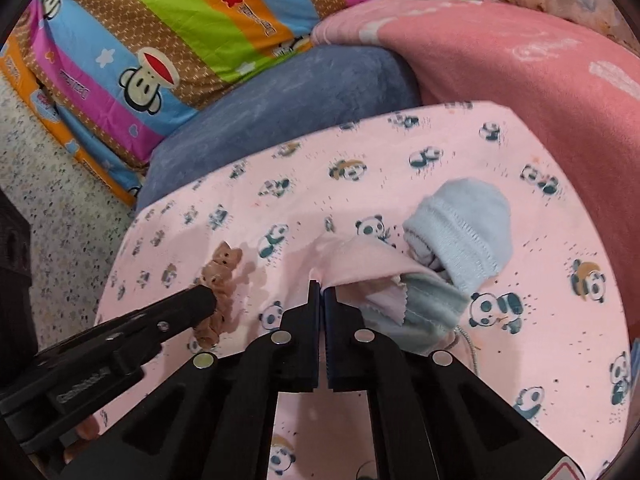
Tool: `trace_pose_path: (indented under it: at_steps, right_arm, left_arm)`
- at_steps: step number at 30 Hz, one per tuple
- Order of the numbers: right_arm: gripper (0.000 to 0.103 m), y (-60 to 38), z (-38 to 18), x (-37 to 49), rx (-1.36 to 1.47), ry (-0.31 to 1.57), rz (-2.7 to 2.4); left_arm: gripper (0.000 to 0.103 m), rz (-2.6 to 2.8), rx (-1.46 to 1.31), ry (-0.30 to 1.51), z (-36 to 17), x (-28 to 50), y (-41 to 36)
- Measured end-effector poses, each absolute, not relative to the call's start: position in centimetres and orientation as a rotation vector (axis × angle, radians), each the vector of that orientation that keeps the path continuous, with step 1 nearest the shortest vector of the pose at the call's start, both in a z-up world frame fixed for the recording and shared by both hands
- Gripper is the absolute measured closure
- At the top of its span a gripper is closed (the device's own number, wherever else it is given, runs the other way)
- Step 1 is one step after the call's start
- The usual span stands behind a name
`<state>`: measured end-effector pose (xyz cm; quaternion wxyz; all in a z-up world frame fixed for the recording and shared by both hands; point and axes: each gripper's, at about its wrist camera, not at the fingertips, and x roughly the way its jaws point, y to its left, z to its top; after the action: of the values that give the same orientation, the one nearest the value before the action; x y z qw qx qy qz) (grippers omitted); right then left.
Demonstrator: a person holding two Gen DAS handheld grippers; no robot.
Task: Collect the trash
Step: 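Grasp the beige scrunchie with the left tool while the right tool grasps the pink cloth, then carry scrunchie and pink cloth into the wastebasket and open both tools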
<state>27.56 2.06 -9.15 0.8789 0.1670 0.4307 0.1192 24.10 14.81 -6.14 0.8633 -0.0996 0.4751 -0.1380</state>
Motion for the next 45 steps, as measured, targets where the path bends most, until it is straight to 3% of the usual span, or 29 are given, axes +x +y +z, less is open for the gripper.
trace_pose_path:
  at_steps: [17,45]
  right_arm:
    - [0.099,-4.4,0.9,17.3,0.395,0.68,0.169]
    - [0.099,-19.7,1.1,3.2,0.517,0.604,-0.08]
  left_arm:
    - [0.092,-0.395,-0.165,0.903,0.2,17.9,9.5]
    - [0.092,-0.675,0.056,0.879,2.2,8.4,-7.5]
